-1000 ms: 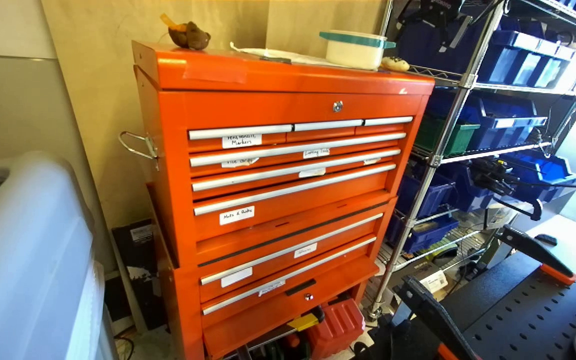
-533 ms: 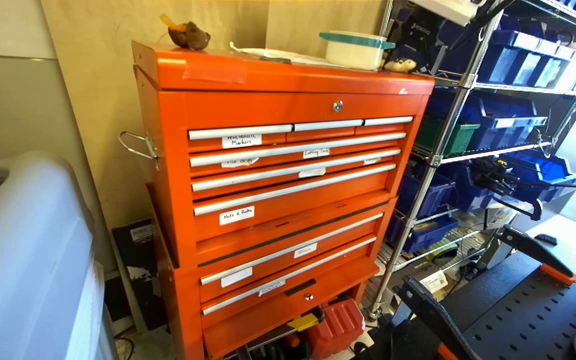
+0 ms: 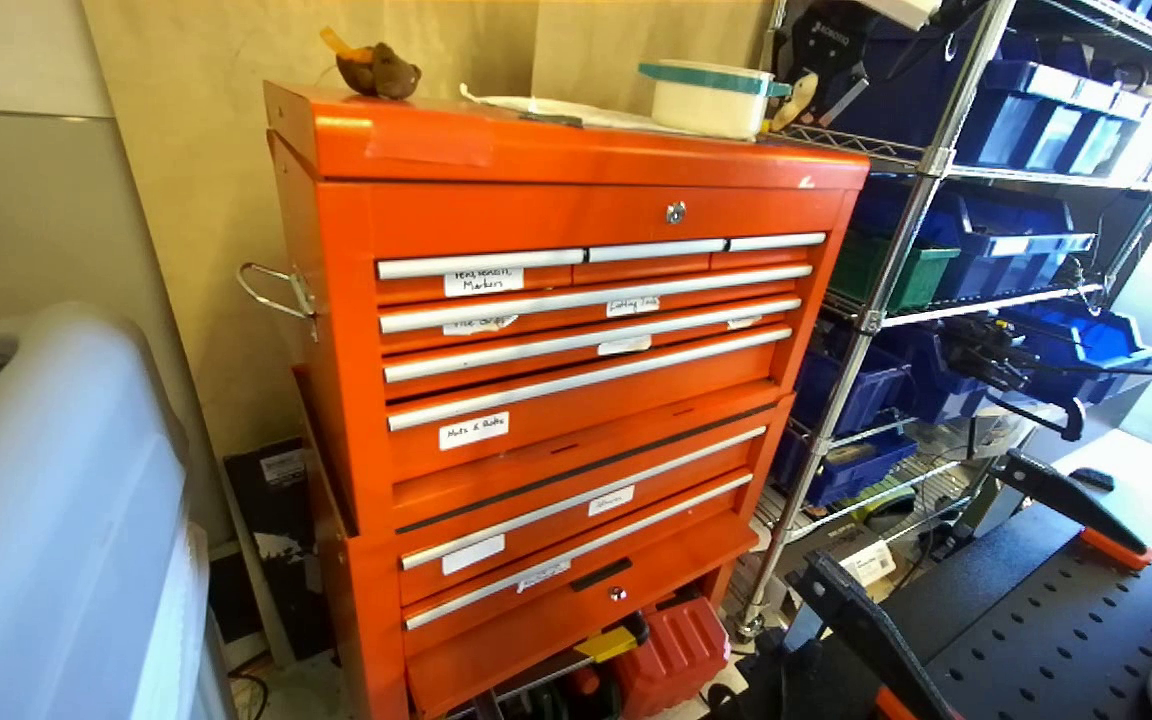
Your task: Pick up the white plush toy and put it in the pot
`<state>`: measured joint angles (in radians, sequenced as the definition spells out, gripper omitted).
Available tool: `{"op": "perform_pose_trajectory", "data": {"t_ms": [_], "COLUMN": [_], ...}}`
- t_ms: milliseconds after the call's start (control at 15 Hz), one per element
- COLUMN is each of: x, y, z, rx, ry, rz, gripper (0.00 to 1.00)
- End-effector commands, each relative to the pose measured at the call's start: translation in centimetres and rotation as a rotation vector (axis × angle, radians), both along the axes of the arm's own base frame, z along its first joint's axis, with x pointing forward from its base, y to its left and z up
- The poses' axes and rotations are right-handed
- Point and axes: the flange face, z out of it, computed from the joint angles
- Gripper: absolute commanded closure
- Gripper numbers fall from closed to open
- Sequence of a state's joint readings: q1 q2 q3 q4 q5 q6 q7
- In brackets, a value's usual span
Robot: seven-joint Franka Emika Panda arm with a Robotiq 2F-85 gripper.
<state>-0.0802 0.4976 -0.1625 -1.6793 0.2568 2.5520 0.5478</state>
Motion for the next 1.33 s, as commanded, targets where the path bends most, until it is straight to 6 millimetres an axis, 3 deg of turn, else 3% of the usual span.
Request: {"op": "perform_pose_trajectory", "data": {"t_ms": [0,200,333,667,933,1000,1067,1267], "x": [-0.6,-1.0,-1.1,-0.8,-1.0,-1.1,-1.2,-1.6], "y": [0.6,1.9,3.5,7.6,9.8,10.2,10.4,10.5], "z": [5.3,9.2,10.1,7.7,6.0,5.9,5.8,6.5], "rx": [-0.035,-0.021,0.031,0.128,0.156,0.153,0.153,0.145], "ry": [-0.077,-0.127,-0.122,-0.048,0.001,0.01,0.015,0.025], "rz": [0.028,0.044,0.065,0.098,0.134,0.144,0.151,0.165], "gripper": [0.98,0.98,0.98,0.98,0.98,0.67,0.66,0.45]}}
